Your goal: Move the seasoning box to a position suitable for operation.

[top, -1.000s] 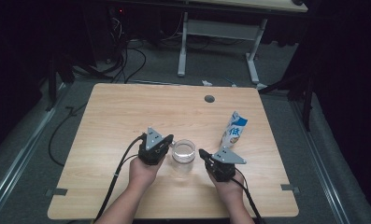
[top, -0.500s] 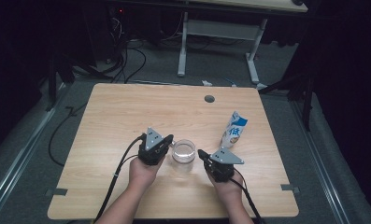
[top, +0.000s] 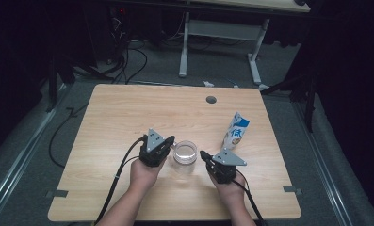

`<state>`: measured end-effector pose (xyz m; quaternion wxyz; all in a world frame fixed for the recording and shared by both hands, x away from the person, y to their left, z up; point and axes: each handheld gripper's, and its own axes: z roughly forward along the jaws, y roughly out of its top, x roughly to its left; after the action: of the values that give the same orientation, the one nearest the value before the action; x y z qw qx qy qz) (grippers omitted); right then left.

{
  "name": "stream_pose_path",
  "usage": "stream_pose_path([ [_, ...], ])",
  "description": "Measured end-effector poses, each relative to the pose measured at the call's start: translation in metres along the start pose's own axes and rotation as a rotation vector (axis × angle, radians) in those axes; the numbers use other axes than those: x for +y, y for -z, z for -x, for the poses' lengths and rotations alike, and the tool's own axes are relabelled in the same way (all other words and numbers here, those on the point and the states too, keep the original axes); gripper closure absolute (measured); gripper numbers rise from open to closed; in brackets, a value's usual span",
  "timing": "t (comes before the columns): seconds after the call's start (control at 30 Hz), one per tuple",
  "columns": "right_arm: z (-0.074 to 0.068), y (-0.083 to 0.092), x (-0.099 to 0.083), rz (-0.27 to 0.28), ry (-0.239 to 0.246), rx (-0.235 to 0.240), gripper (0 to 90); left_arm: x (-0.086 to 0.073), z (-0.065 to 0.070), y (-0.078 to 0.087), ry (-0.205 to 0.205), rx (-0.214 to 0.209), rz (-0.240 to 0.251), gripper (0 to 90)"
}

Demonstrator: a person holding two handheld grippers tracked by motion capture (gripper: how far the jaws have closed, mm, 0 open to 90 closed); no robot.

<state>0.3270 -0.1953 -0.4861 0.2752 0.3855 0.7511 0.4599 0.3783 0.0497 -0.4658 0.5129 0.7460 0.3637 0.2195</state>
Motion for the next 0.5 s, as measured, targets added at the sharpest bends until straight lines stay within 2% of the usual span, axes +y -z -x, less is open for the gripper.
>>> stream_pose_path([
  [0.5,-0.0004,-0.0007,-0.0008,-0.002,-0.003,0.002,90.0,-0.0020,-0.0016,-0.0023,0.010,-0.012,-0.001,90.0],
])
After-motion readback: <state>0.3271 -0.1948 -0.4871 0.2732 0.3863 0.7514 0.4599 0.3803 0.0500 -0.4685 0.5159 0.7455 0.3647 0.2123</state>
